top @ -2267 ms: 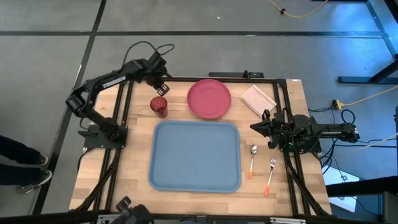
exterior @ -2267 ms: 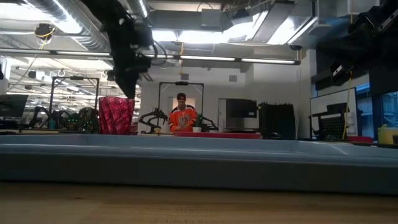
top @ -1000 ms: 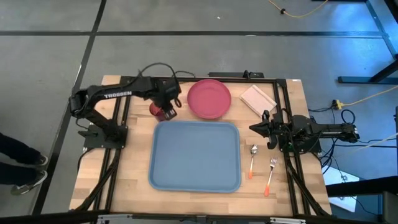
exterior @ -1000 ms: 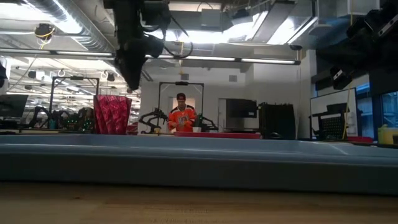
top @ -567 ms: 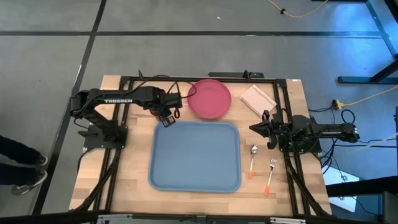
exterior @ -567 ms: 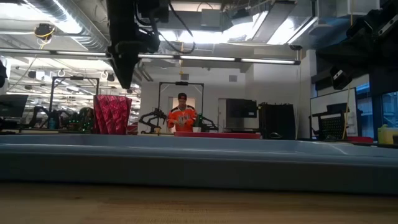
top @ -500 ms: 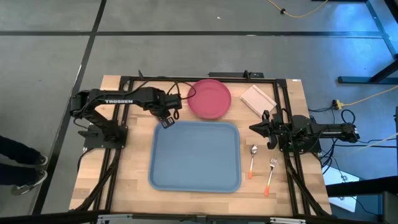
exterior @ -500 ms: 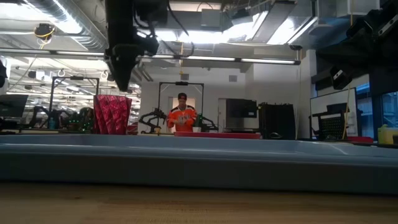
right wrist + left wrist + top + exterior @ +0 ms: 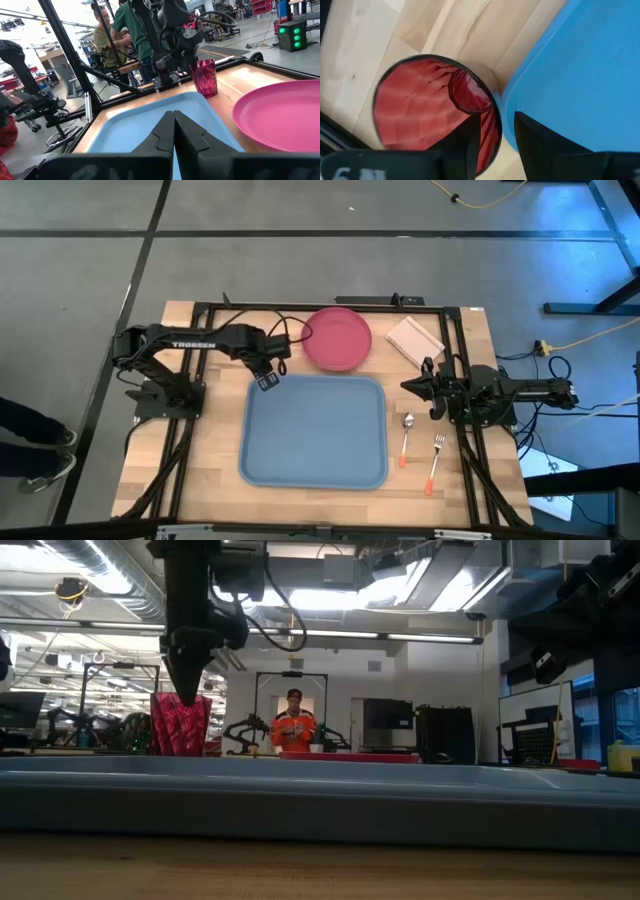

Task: Pick and place plate/cup/fork/spoon on tray
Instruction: Put the red glass on the top left of the blue serving tray

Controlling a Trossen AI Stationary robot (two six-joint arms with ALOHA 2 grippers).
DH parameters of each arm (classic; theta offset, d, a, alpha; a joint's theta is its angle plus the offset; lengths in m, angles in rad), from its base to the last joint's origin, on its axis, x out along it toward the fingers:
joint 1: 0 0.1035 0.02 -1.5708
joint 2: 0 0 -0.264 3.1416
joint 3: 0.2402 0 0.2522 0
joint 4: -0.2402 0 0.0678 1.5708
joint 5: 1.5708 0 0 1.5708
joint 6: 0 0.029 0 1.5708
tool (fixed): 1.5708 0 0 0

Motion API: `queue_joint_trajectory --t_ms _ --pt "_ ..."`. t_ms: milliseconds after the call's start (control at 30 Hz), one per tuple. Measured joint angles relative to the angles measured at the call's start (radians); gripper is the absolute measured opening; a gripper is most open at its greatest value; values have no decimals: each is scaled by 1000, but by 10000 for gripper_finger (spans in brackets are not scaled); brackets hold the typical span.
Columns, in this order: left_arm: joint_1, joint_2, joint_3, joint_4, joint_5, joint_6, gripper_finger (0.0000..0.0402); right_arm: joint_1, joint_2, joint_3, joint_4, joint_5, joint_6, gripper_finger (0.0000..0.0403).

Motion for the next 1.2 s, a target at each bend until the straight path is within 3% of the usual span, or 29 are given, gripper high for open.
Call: queue_joint_trajectory --t_ms 233,367,667,900,1033,1200 --pt "0 0 -42 39 -12 80 99 0 0 0 0 0 0 8" --pt "0 0 -43 41 -78 84 78 0 0 0 0 0 0 8" --pt "0 0 -43 42 -106 129 11 0 0 0 0 0 -1 8" --pt "0 0 28 -16 -183 155 5 0 0 0 0 0 -5 8" --pt "-9 0 141 -72 -152 152 4 0 0 0 0 0 -5 8" --pt "-67 0 220 -77 28 77 3 0 0 0 0 0 -3 8"
